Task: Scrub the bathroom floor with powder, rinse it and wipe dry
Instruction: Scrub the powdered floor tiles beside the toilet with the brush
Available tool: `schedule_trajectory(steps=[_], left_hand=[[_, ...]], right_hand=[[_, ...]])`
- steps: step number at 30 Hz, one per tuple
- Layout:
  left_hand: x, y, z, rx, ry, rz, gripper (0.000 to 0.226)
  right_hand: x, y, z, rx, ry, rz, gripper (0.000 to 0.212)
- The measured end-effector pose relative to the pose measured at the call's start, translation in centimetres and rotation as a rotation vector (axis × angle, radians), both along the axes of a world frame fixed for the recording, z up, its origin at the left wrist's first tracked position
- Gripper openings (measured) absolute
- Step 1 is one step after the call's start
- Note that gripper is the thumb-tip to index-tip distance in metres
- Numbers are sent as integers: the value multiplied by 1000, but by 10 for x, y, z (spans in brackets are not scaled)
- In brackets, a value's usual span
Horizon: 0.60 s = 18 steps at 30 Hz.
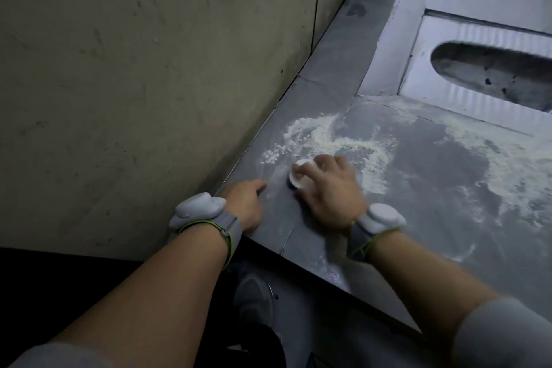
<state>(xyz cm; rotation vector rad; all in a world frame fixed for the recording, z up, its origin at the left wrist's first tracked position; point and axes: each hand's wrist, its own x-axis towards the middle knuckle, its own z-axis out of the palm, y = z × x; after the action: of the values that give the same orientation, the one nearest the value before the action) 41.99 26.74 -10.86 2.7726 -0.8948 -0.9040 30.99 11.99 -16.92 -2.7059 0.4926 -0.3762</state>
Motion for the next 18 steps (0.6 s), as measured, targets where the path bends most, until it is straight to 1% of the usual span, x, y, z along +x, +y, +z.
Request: schedule_trajectory(steps=[1,3,4,5,6,8,9,10,12,13,14,15,17,18], left_hand=[[1,-1,0,-3,11,5,50],[3,-2,-1,-6,37,29,53],[3,-2,-1,-3,40,38,54],[3,-3,-1,-4,40,45,53],[2,-2,-2,-14,46,63,52],[0,0,-5,-74,98,143,55],[0,1,-5,-116,132,200,58],[1,2,-6,-156,145,262,61],[4,3,-6,-224,110,358,61],[4,4,-6,-241,84,377,60],[4,3,-4,-254,61,381,59],[4,2,-3,-262,52,383,59],[4,2,-3,-276,63,410,58],[5,1,-4,-286,60,434,57]], right_hand=[[-4,13,-1,19,0,42,35],[-21,47,-5,48,-17,299,35],[-24,48,-6,42,-10,391,35],[-18,38,-5,40,9,393,34],[-5,23,-3,38,22,290,32],[17,3,2,32,-12,-1,29],[20,8,-1,46,-19,-37,30],[15,22,-2,60,-26,35,30],[-3,51,-6,63,-34,332,32],[-6,49,-7,47,-24,423,34],[1,35,-6,26,-9,413,34],[16,19,-4,26,0,298,34],[44,-2,-3,52,-2,-12,32],[50,1,-6,59,-26,-79,32]])
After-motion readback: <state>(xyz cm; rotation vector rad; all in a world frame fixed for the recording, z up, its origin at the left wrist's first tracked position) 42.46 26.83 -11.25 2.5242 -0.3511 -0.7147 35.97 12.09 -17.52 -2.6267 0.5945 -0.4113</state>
